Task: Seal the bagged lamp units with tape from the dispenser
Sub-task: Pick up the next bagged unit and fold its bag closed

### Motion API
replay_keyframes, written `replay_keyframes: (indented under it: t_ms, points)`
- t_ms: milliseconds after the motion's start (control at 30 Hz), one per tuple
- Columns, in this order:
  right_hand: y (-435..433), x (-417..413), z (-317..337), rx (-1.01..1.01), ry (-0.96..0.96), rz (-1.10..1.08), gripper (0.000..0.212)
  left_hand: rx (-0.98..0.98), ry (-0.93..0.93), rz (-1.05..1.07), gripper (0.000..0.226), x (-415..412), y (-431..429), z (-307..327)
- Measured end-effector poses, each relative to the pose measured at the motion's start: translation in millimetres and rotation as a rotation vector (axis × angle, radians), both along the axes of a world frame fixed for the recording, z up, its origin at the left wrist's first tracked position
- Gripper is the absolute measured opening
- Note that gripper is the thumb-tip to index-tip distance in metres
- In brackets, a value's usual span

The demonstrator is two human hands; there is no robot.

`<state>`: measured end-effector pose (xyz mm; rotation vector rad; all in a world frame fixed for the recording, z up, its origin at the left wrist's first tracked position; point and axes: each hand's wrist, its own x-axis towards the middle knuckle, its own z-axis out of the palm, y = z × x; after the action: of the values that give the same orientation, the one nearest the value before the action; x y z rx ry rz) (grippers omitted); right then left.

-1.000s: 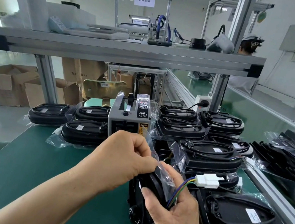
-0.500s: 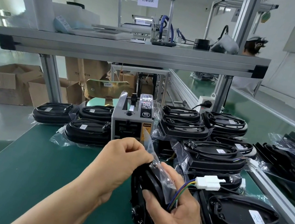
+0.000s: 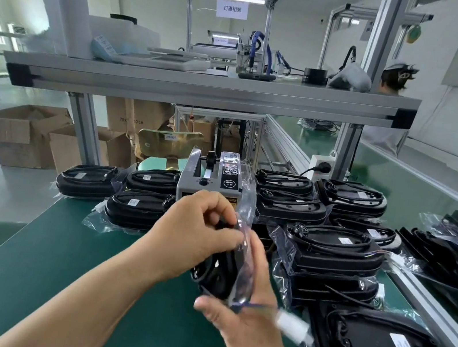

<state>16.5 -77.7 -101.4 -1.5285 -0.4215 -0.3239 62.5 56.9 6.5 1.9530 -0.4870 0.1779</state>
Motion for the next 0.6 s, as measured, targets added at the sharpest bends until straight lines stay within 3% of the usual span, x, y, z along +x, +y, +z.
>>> replay_keyframes:
  t_ms: [100, 200, 333, 400, 467, 600]
  points:
    - [-20, -10, -15, -0.318, -0.04, -0.052, 0.11, 0.073, -0.074, -0.074, 0.027, -8, 11, -14]
    - [-42, -19, -20, -0.386, -0.048, 0.026, 0.094, 0.036, -0.085, -0.066, 0.042, -25, 18, -40]
    - [-48, -34, -18, -0.11, 0.114, 0.075, 0.085, 0.073, -0.149, -0.008, 0.05, -45, 20, -76]
    - [-46, -37, -13, -0.028, 0.231, 0.036, 0.058, 0.077, -0.195, 0.006, 0.047, -52, 17, -91]
    - [-43, -40, -3, -0.095, 0.326, -0.053, 0.027, 0.057, -0.203, 0.024, 0.043, -58, 14, -103]
    - [-32, -33, 22, -0.163, 0.501, -0.084, 0.086, 0.013, -0.241, 0.054, 0.04, -63, 10, -116]
